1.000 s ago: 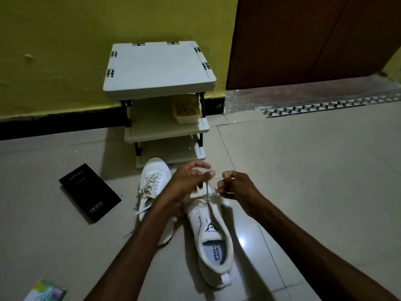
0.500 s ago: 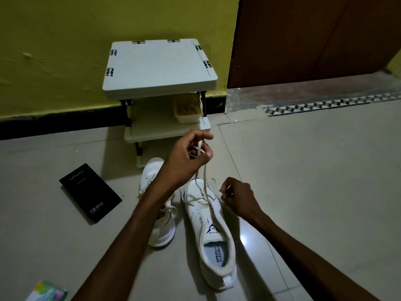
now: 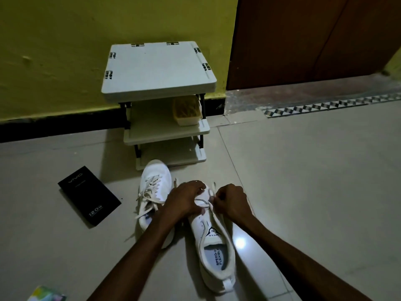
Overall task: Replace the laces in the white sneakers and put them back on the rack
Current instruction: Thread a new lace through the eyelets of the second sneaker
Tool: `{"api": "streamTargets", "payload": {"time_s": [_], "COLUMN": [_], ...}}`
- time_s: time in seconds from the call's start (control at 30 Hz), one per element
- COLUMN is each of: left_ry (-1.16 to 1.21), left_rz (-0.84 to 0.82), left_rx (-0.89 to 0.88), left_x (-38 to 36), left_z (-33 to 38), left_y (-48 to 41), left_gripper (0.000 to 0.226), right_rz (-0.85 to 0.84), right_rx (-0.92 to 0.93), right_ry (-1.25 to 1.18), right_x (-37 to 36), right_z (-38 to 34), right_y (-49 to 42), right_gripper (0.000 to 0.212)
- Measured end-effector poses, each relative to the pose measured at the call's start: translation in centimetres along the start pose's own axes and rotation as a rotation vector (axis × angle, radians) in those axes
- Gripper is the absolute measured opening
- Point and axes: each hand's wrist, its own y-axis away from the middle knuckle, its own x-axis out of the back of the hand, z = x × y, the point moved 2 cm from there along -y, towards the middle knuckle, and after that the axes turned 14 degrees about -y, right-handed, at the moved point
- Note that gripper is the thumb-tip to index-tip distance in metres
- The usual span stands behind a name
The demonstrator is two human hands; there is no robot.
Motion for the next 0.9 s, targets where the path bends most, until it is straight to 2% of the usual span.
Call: {"api": "streamTargets", "payload": {"time_s": [0.13, 0.23, 0.33, 0.4, 0.47, 0.53, 0.6, 0.63, 0.7, 0.73, 0.83, 0.9], "left_ry": [-0.071, -0.085, -0.025, 0.131, 0.347, 0.688, 0.974, 1.022, 0.965, 0.896, 0.805, 0.804], "left_rz": [0.033, 0.048, -0.020, 0.044, 0.177, 0.252, 0.259, 0.248, 0.210, 0.194, 0.201, 0.229], "left_rx": [0.025, 0.029, 0.085, 0.120, 0.128, 0.114, 0.092, 0.076, 0.029, 0.002, -0.018, 0.015], "left_x": [0.0, 0.1, -0.1, -0.3, -0.2, 0.8, 2.7, 3.7, 5.4, 6.1, 7.3, 7.8], "left_z": [0.6, 1.0, 0.8, 0.6, 0.6, 0.9, 1.4, 1.5, 1.6, 1.6, 1.7, 2.0], "left_y": [0.1, 0.2, -0.1, -0.2, 0.1, 0.5, 1.1, 1.4, 1.7, 1.8, 1.6, 1.4], "left_gripper": [0.066, 0.066, 0.075, 0.065, 0.047, 0.037, 0.035, 0.034, 0.031, 0.029, 0.025, 0.024], "right_rz": [0.083, 0.293, 0.332, 0.255, 0.185, 0.131, 0.080, 0.057, -0.012, -0.057, -0.213, -0.238], "right_rx": [0.074, 0.223, 0.344, 0.257, 0.079, -0.102, -0.182, -0.168, -0.099, -0.078, -0.074, -0.059], "right_ry": [-0.035, -0.290, -0.586, -0.777, -0.936, -0.988, -0.832, -0.653, -0.276, -0.165, -0.046, 0.070], "right_x": [1.8, 5.7, 8.3, 7.6, 6.0, 4.7, 3.8, 3.4, 2.7, 2.5, 1.7, 1.2], "right_z": [-2.4, -7.3, -11.1, -11.1, -9.5, -7.1, -4.6, -3.3, -1.6, -1.2, -0.9, -1.0], "right_y": [-0.5, -0.6, 0.1, 0.5, 0.7, 0.7, 0.6, 0.5, 0.5, 0.5, 0.5, 0.7], "right_gripper": [0.035, 0.027, 0.017, 0.020, 0.024, 0.022, 0.022, 0.023, 0.027, 0.031, 0.051, 0.058]}}
